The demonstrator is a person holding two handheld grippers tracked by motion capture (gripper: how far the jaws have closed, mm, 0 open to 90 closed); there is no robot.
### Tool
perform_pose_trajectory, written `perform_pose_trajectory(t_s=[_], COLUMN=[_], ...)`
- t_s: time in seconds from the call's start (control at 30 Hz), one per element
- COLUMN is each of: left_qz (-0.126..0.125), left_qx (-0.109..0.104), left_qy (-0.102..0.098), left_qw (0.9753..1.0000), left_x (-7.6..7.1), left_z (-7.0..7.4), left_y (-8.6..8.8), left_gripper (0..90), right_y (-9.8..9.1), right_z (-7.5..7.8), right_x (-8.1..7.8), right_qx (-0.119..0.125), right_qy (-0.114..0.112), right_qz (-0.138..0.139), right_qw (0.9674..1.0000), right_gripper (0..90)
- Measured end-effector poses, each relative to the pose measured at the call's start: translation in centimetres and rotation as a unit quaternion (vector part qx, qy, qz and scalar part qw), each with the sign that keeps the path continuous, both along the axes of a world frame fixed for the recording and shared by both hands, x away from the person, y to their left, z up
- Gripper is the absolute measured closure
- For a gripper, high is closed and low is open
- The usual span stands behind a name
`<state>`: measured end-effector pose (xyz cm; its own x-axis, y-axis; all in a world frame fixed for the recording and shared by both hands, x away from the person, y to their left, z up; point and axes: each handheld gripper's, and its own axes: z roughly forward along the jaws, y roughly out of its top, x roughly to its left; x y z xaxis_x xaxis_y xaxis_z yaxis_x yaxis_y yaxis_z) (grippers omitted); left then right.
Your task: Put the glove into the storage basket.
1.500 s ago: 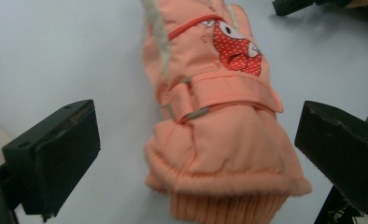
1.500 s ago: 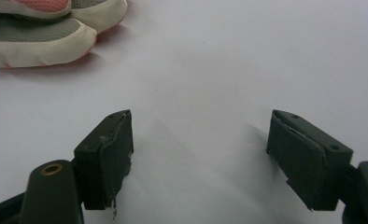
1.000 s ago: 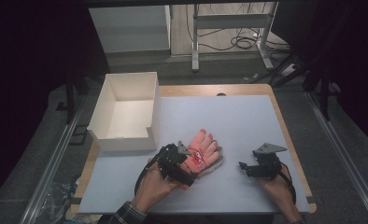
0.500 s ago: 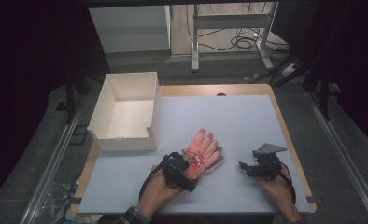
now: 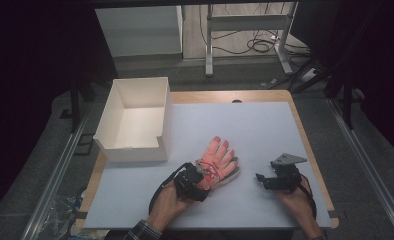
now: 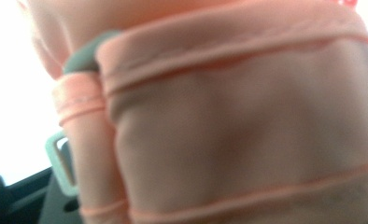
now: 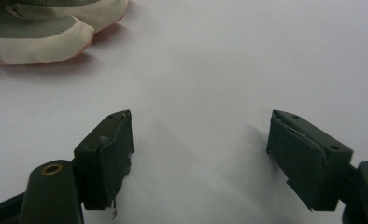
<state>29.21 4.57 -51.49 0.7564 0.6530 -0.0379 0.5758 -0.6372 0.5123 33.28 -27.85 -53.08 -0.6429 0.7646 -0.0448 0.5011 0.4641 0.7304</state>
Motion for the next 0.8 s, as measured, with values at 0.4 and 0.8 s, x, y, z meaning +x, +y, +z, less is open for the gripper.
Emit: perform_pose_trajectory(t_s=[0.4,0.8], left_qz=[-0.003,0.016], left_qx=[-0.029,-0.036], left_qy=[0.014,0.006], left_qw=[0.9995,0.9992], left_x=[1.1,2.7], left_z=[1.0,2.5], left_y=[1.1,1.2], left_gripper=[43.6,43.5], right_y=[0.0,0.0], right_z=[0.0,0.0], right_x=[0.0,0.0], right_qx=[0.0,0.0], right_qy=[0.0,0.0], right_qz=[0.0,0.0], right_qw=[1.0,1.0], right_gripper=[23.0,23.1])
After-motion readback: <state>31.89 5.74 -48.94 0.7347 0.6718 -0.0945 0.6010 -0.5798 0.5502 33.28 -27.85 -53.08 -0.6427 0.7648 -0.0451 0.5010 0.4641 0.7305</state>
